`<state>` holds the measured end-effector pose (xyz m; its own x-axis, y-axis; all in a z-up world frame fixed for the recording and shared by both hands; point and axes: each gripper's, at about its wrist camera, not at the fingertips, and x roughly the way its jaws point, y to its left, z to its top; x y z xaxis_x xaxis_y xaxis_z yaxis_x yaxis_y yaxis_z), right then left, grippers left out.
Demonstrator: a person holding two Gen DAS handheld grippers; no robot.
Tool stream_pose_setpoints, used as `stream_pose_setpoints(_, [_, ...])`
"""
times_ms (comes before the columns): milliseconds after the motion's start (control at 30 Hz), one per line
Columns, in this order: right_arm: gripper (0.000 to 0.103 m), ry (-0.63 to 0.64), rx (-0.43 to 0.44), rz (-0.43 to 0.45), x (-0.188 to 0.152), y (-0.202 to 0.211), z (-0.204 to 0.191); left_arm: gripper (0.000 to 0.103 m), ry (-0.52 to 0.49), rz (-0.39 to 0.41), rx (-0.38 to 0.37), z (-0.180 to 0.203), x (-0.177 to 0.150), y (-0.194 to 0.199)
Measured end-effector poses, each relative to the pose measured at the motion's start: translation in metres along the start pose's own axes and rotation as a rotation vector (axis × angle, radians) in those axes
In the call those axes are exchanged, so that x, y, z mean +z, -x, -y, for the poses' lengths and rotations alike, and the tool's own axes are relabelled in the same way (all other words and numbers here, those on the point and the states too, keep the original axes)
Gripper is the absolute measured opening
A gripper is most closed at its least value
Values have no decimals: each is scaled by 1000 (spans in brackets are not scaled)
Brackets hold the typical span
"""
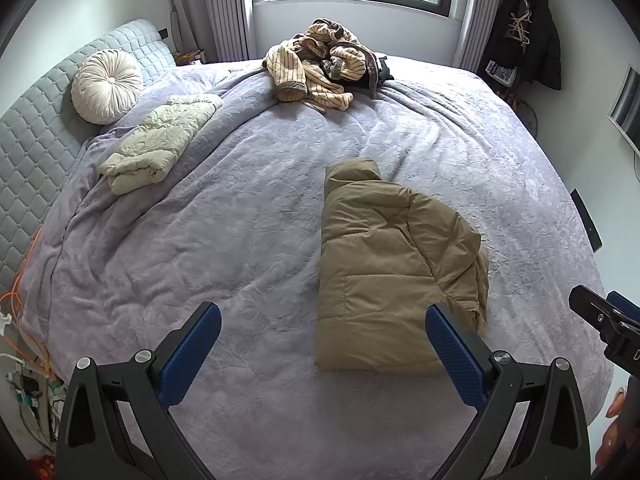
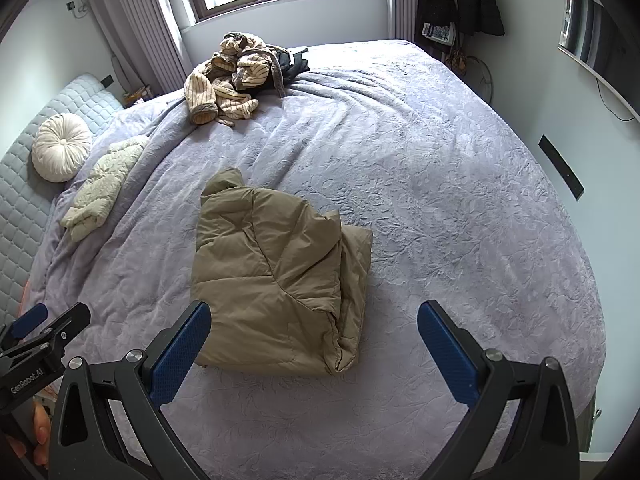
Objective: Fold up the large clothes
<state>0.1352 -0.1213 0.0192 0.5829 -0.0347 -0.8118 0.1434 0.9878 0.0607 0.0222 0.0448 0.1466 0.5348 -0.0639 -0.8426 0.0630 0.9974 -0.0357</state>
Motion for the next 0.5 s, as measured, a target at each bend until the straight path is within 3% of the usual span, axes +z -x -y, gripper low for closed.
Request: stream_pose_setpoints(500, [103,1,1,0,1,0,0,102,-5,-2,-2,-1,2,-2])
